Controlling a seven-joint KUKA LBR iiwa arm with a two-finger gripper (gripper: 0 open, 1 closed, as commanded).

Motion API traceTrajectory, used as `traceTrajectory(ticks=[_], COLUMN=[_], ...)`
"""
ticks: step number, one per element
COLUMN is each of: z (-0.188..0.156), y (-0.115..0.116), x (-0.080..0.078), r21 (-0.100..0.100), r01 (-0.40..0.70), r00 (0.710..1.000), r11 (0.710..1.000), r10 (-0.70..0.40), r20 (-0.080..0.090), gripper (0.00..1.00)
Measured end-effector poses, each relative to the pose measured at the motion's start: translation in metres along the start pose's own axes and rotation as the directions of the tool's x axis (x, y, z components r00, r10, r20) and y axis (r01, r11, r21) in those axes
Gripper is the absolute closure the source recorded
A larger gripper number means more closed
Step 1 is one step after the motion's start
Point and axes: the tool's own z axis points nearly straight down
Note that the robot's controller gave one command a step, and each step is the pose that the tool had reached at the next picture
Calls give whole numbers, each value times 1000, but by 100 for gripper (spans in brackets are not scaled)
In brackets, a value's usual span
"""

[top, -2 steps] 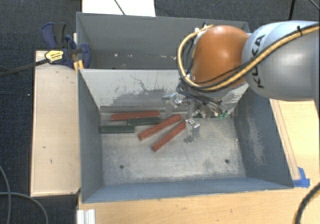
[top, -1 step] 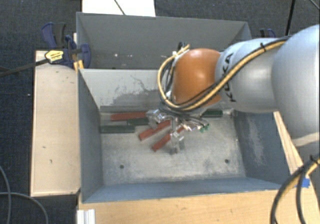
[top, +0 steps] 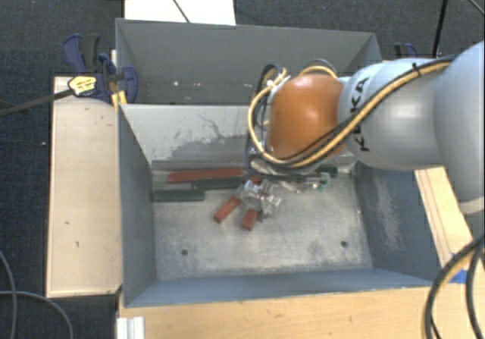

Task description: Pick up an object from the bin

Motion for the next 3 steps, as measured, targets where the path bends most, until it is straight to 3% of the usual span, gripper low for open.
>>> traceTrajectory(ticks=[3], z=[-17], y=[3], x=[2], r21=[-10], r01=[-2], r00=[1000], r11=[1000], r10=[2], r20=[-9], gripper=[100])
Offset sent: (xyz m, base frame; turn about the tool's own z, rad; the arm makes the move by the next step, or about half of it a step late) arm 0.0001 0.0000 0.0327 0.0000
